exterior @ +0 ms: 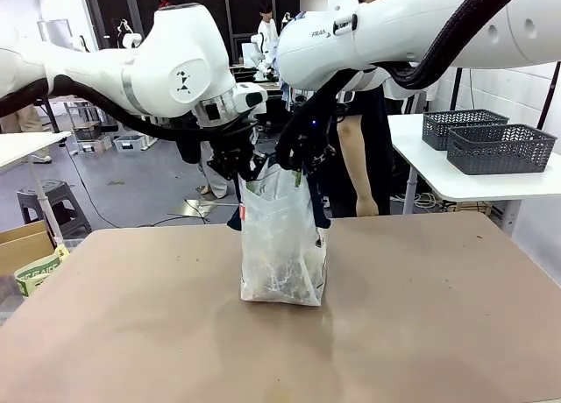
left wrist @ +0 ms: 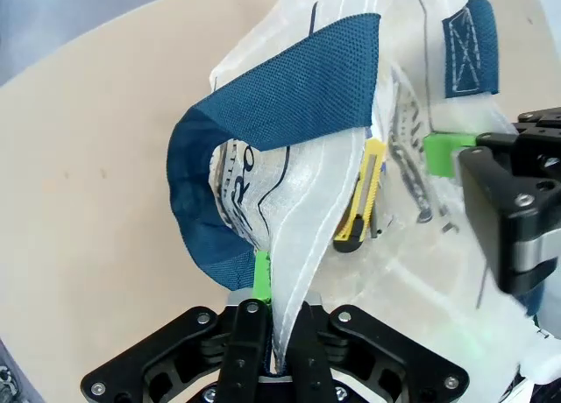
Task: Transfer purchased items from the store into the shopping bag.
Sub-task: Move the Reusable shopping bag to the right side of the table.
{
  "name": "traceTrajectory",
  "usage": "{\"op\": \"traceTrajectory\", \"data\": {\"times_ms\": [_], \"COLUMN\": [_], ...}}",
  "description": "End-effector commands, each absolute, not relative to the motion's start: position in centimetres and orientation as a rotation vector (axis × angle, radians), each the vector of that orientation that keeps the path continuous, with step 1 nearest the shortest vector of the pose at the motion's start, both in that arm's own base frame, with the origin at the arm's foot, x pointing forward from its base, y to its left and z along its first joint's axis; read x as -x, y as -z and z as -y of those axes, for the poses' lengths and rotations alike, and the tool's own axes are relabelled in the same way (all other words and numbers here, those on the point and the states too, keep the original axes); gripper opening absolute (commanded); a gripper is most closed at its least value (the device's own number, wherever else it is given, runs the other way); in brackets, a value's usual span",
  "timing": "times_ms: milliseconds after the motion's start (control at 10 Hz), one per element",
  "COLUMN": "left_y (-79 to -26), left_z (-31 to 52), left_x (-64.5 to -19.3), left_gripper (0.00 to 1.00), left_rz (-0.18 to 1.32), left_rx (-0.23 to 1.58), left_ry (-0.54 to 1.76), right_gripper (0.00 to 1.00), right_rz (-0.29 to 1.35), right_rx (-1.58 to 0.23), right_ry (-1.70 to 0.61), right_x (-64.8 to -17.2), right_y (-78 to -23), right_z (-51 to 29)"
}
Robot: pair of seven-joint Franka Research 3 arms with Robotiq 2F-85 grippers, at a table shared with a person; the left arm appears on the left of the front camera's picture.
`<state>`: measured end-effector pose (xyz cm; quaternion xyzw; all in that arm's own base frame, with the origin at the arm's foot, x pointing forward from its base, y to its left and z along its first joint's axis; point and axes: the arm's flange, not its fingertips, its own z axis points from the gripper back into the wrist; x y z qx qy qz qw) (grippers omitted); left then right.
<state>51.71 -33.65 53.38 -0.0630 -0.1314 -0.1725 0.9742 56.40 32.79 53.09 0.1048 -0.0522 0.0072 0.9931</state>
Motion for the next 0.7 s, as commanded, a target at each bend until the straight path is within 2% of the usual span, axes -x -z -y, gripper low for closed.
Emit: {"op": "traceTrajectory", "data": {"times_ms": [0, 400, 500, 600], "left_y": [-53.58, -53.53, -52.87, -52.87], "left_z": [35.15, 35.52, 35.63, 35.63], "left_x": [-52.48, -52.57, -52.49, -52.49], "left_gripper": [0.00, 0.00, 0.00, 0.00], "left_rz": [0.273, 0.312, 0.270, 0.270], "left_rx": [0.140, 0.245, 0.158, 0.158], "left_ry": [0.354, 0.344, 0.365, 0.365], "right_gripper": [0.00, 0.00, 0.00, 0.00], "right_rz": [0.076, 0.080, 0.089, 0.089], "right_rx": [-0.237, -0.261, -0.226, -0.226], "right_ry": [0.045, 0.058, 0.029, 0.029], "right_x": [-57.14, -57.66, -57.15, -57.15], "right_y": [-53.31, -53.02, -52.59, -52.59], "right_z": [-33.86, -34.31, -33.75, -33.75]}}
